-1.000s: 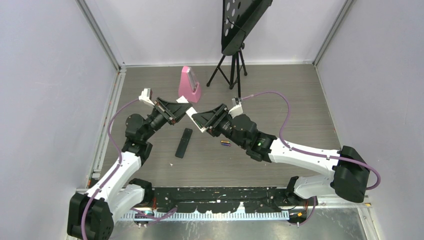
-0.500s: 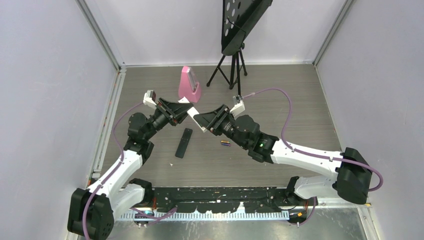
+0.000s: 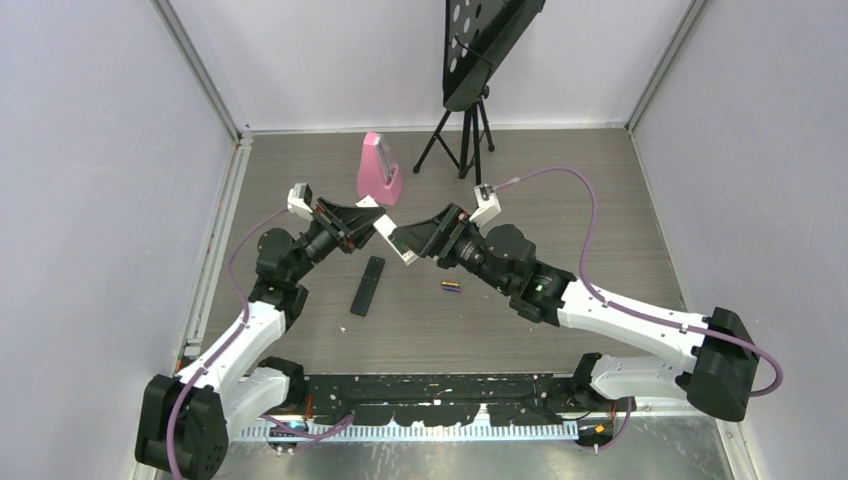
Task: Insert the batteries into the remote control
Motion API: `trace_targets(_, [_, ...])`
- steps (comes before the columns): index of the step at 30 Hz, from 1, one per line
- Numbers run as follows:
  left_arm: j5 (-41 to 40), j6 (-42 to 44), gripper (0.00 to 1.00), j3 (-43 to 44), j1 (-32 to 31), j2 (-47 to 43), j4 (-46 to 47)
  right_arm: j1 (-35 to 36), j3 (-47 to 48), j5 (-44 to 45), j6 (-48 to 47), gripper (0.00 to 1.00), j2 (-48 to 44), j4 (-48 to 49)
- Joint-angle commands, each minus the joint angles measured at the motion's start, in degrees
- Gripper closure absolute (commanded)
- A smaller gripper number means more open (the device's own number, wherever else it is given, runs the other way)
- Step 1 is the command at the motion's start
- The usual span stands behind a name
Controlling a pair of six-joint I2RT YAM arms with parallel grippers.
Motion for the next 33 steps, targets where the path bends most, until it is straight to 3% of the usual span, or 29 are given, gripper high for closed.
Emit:
trace_targets(1, [0.9,1.9,1.0,0.2,0.2,-0.5,3.0,-0.9,0.9,-2.2,-0.8,0.22,-2.9,1.3])
trace_targets(9, [1.7,3.1,1.0,1.1,0.2,-0.7,2.3,-1.0,2.3,-4.3,-3.4,0.34,-1.5,-1.2])
trace_targets(13, [1.8,3.2,1.0,0.9,0.2,-0.6,2.4,-1.1,2.8,-5.5,-3.1,0.47,0.0,-0.7])
trace_targets(19, [2.1,3.3,1.0,1.1,0.2,-0.9,2.4,-1.4,3.6,-5.6,-3.1,0.56,1.1,-2.5])
trace_targets(25, [2.4,3.6,1.0,0.9,0.2,-1.3,2.3,-1.5,3.5,-4.4,-4.7,0.73,1.3,-5.7])
trace_targets(27, [2.4,4.0,1.0,0.9,0.2,-1.5,1.9,-1.5,3.6,-3.6,-5.8,0.7,0.8,-8.2])
trace_targets(31, [2.8,7.4,1.0,0.8,0.1,-2.2,-1.2,-1.6,4.0,-1.9,-7.5,0.39,-2.1,-12.4])
trace_targets(33, [3.0,10.1,1.0,0.5,0.2,-2.8,-3.4,-1.7,4.7,-1.2,-8.5,0.3,-3.8,-14.3])
